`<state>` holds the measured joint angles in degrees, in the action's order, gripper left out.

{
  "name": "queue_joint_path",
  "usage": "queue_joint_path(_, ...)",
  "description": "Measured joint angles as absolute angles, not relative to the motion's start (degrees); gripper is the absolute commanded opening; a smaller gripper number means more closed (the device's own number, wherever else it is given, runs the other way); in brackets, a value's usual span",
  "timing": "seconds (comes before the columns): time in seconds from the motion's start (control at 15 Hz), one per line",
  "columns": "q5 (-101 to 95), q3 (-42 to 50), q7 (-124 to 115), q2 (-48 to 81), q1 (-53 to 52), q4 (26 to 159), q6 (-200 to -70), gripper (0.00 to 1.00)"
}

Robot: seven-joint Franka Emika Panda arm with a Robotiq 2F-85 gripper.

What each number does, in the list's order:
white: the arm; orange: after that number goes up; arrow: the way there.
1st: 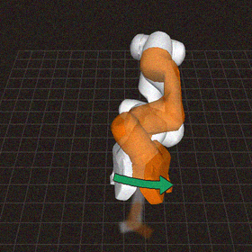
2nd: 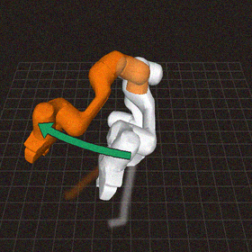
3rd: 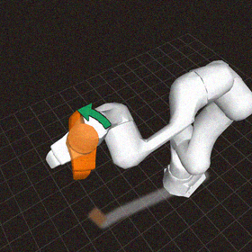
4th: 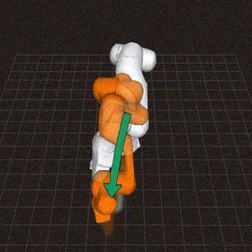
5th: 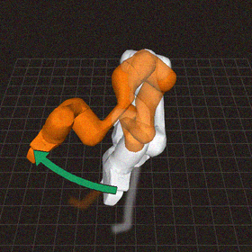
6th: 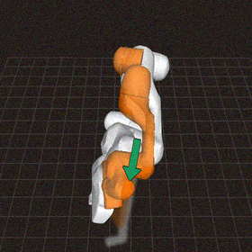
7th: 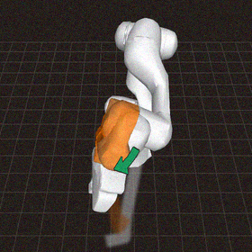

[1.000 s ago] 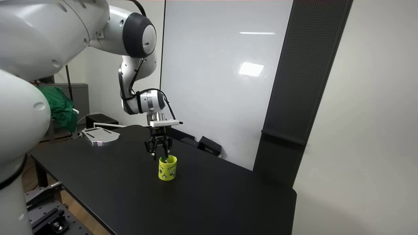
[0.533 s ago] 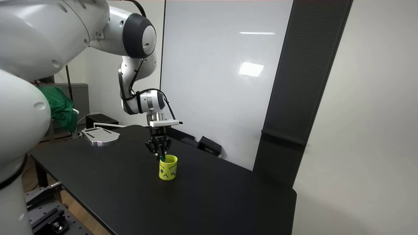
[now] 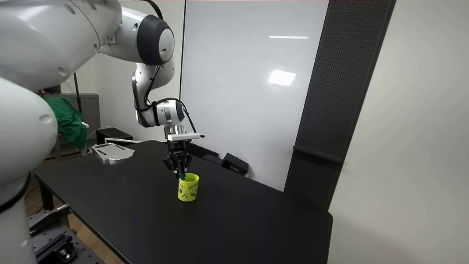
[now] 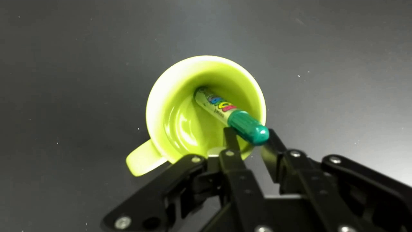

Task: Remove the green marker from the yellow mug

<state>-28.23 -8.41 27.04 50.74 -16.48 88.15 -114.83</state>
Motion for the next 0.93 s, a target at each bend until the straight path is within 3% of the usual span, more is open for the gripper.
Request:
queue_joint_path(0.13, -28.2, -8.4, 27.0, 50.7, -16.8, 88.1, -114.8, 0.71)
queue_joint_path(0.2, -28.2, -8.4, 27.0, 50.7, -16.9, 88.0, -114.8, 0.29)
queue_joint_path(0.33, -28.3, -8.4, 27.0, 50.7, -17.1, 88.0, -114.8, 0.33)
queue_joint_path(0.6, -28.3, -8.3, 27.0, 50.7, -17.2, 87.9, -114.8, 0.04)
queue_joint_path(0.67, -28.3, -8.3, 27.0, 50.7, -17.2, 87.9, -114.8, 0.02)
queue_joint_path(0.93, -28.6, -8.2, 27.0, 50.6, -17.4, 87.7, -114.7, 0.05)
